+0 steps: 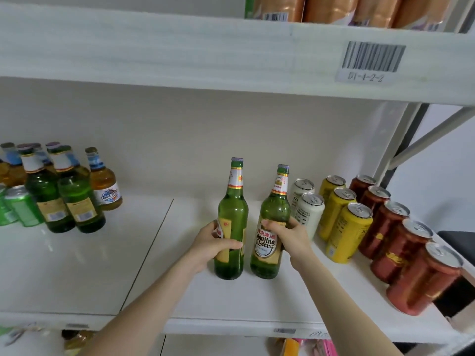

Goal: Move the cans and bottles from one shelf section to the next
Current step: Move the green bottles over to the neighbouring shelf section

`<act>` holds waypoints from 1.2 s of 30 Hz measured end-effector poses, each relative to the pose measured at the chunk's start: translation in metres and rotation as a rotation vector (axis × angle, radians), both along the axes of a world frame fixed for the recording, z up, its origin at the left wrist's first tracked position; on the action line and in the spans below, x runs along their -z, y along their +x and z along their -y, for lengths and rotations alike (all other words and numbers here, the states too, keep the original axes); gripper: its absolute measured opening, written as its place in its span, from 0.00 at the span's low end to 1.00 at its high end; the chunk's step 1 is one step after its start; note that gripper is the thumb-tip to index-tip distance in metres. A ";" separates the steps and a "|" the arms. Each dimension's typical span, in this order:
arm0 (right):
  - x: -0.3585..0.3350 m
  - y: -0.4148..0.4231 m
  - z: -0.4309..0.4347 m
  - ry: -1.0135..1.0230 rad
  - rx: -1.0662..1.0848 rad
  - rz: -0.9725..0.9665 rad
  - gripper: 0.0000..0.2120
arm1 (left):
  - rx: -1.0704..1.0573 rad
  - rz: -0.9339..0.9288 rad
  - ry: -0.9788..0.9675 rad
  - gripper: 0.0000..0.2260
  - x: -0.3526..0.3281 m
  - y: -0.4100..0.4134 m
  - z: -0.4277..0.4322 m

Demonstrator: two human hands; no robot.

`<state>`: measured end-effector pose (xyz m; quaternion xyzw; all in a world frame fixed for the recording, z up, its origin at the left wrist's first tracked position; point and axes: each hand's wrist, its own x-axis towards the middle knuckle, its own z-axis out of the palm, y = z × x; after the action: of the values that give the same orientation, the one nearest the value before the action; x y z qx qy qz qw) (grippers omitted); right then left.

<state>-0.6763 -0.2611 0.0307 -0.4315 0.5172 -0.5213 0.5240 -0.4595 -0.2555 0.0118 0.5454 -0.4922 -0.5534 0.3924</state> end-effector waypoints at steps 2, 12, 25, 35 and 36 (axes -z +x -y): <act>0.003 0.001 0.018 -0.007 -0.004 -0.002 0.14 | -0.005 0.002 -0.013 0.35 0.003 0.002 0.016; 0.015 0.011 0.090 -0.085 0.029 -0.005 0.18 | -0.075 -0.015 -0.080 0.36 0.014 0.012 0.082; 0.022 0.011 0.137 -0.152 0.096 0.001 0.23 | -0.074 0.045 -0.125 0.35 0.025 0.023 0.119; 0.029 0.012 0.139 -0.180 0.007 -0.073 0.24 | -0.026 0.038 -0.167 0.35 0.034 0.032 0.113; 0.030 0.011 0.139 -0.177 0.003 -0.074 0.24 | -0.024 0.031 -0.170 0.35 0.035 0.032 0.113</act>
<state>-0.6650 -0.4001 0.0007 -0.4943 0.4887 -0.5495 0.4636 -0.4273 -0.3683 -0.0233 0.5243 -0.5371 -0.4964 0.4362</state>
